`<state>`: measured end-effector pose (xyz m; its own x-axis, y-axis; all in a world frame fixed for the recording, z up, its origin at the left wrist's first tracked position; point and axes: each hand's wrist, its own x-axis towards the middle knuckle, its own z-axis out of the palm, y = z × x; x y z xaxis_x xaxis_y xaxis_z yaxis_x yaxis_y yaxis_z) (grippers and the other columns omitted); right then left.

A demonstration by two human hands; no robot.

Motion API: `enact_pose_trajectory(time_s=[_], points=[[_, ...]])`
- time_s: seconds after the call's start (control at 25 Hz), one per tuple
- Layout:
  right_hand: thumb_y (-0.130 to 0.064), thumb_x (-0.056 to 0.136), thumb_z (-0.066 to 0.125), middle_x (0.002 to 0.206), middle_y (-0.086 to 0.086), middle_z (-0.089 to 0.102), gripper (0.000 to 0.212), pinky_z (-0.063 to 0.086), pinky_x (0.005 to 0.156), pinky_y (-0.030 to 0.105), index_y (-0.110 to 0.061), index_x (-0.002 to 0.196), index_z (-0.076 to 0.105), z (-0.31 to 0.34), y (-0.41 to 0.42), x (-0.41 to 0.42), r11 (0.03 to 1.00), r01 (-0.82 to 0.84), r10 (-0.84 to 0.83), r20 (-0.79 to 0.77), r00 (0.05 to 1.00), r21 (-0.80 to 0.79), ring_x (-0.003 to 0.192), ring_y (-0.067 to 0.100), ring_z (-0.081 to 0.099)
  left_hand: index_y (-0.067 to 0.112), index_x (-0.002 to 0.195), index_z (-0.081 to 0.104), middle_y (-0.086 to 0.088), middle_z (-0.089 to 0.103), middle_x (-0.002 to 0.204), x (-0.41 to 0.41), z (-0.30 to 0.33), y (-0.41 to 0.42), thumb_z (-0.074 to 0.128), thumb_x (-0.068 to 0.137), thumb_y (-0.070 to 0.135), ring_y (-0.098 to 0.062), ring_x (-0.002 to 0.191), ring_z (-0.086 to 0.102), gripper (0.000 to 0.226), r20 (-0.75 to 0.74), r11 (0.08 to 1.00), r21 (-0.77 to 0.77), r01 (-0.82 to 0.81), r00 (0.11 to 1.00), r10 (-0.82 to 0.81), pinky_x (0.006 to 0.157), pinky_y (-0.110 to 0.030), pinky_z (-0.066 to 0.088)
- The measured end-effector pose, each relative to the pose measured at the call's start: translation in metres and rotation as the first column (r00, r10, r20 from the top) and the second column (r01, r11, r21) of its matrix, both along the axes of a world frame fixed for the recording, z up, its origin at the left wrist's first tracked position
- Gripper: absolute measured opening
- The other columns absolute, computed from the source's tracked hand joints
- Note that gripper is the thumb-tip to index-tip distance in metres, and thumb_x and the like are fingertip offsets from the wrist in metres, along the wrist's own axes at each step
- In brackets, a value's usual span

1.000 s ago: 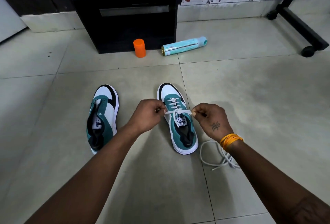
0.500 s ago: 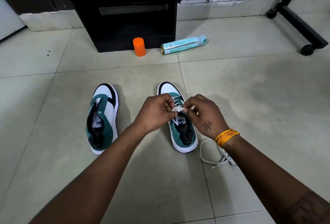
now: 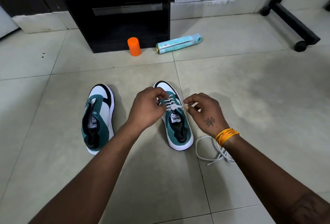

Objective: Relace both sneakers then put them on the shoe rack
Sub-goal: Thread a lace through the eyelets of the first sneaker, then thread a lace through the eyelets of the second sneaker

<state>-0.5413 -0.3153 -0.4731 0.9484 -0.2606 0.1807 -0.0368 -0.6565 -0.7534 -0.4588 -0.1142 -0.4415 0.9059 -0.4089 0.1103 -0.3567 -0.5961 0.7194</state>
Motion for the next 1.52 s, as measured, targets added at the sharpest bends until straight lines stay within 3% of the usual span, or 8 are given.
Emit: enact_pose_trajectory(time_s=[0.2, 0.32, 0.48, 0.64, 0.84, 1.12, 1.28, 1.52], points=[[-0.018, 0.091, 0.073, 0.093, -0.012, 0.071, 0.010, 0.056, 0.071, 0.034, -0.026, 0.095, 0.076, 0.010, -0.015, -0.032, 0.982, 0.120, -0.116, -0.030, 0.993, 0.150, 0.074, 0.012, 0.067, 0.022, 0.089, 0.076, 0.009, 0.071, 0.078, -0.042, 0.027, -0.051, 0.071, 0.089, 0.010, -0.003, 0.063, 0.062, 0.013, -0.165, 0.956, -0.288, -0.054, 0.986, 0.006, 0.062, -0.021, 0.052], [-0.020, 0.090, 0.073, 0.094, -0.012, 0.073, 0.009, 0.052, 0.071, 0.028, -0.026, 0.095, 0.077, 0.006, -0.032, -0.059, 0.983, 0.160, -0.150, -0.108, 0.983, 0.090, 0.073, 0.008, 0.065, 0.017, 0.085, 0.077, -0.005, 0.073, 0.077, -0.075, 0.016, -0.089, 0.069, 0.094, 0.013, -0.013, 0.063, 0.065, 0.012, -0.469, 0.946, -0.320, -0.050, 0.876, -0.112, 0.053, -0.026, 0.051], [-0.021, 0.084, 0.073, 0.115, 0.000, 0.062, 0.041, 0.054, 0.084, 0.038, -0.030, 0.124, 0.069, -0.007, -0.062, -0.100, 0.975, 0.143, -0.197, -0.370, 0.908, -0.170, 0.087, 0.022, 0.067, 0.024, 0.086, 0.077, 0.012, 0.073, 0.077, -0.110, -0.021, -0.115, 0.072, 0.086, 0.016, -0.010, 0.078, 0.070, 0.009, -0.477, 0.992, -0.065, 0.107, 0.870, -0.125, 0.071, -0.027, 0.056], [-0.040, 0.078, 0.079, 0.133, 0.006, 0.045, 0.075, 0.056, 0.088, 0.042, -0.036, 0.146, 0.048, -0.021, -0.064, -0.128, 0.964, -0.011, -0.159, -0.605, 0.780, -0.266, 0.103, 0.038, 0.065, 0.026, 0.111, 0.073, -0.001, 0.073, 0.111, -0.127, -0.045, -0.114, 0.074, 0.080, 0.025, -0.025, 0.105, 0.068, 0.031, -0.313, 0.904, 0.291, 0.313, 0.924, -0.220, 0.086, -0.034, 0.057], [-0.028, 0.081, 0.076, 0.120, 0.011, 0.057, 0.034, 0.054, 0.077, 0.042, -0.023, 0.113, 0.067, -0.041, -0.060, -0.134, 0.929, -0.107, -0.106, -0.530, 0.841, -0.354, 0.101, 0.042, 0.066, 0.022, 0.102, 0.064, -0.003, 0.068, 0.108, -0.142, -0.066, -0.112, 0.075, 0.078, 0.030, -0.033, 0.102, 0.067, 0.027, -0.234, 0.766, 0.456, 0.453, 0.891, -0.389, 0.071, -0.032, 0.044], [-0.021, 0.076, 0.079, 0.083, 0.005, 0.074, 0.013, 0.045, 0.070, 0.030, -0.024, 0.076, 0.066, -0.036, -0.051, -0.126, 0.980, -0.020, -0.100, -0.583, 0.806, -0.196, 0.089, 0.027, 0.070, 0.016, 0.085, 0.073, -0.003, 0.070, 0.091, -0.141, -0.074, -0.110, 0.073, 0.078, 0.022, -0.030, 0.089, 0.068, 0.009, -0.274, 0.835, 0.350, 0.425, 0.899, -0.342, 0.064, -0.033, 0.045], [-0.012, 0.074, 0.077, 0.059, -0.004, 0.068, 0.009, 0.056, 0.058, 0.028, -0.016, 0.071, 0.070, 0.002, -0.054, -0.120, 0.993, 0.114, -0.113, -0.488, 0.865, -0.028, 0.060, 0.019, 0.072, 0.023, 0.068, 0.066, 0.005, 0.063, 0.057, -0.135, -0.061, -0.102, 0.073, 0.077, 0.011, -0.017, 0.054, 0.059, 0.016, -0.542, 0.969, -0.071, 0.238, 0.806, -0.237, 0.057, -0.036, 0.052], [-0.002, 0.073, 0.077, 0.060, 0.004, 0.069, 0.009, 0.052, 0.052, 0.023, -0.007, 0.076, 0.070, 0.081, -0.034, -0.075, 0.965, 0.193, -0.130, -0.311, 0.941, 0.180, 0.052, 0.018, 0.070, 0.010, 0.081, 0.060, -0.016, 0.065, 0.071, -0.081, 0.015, -0.092, 0.068, 0.089, -0.007, -0.019, 0.054, 0.064, 0.020, -0.539, 0.961, -0.236, 0.145, 0.803, -0.253, 0.046, -0.025, 0.052]])
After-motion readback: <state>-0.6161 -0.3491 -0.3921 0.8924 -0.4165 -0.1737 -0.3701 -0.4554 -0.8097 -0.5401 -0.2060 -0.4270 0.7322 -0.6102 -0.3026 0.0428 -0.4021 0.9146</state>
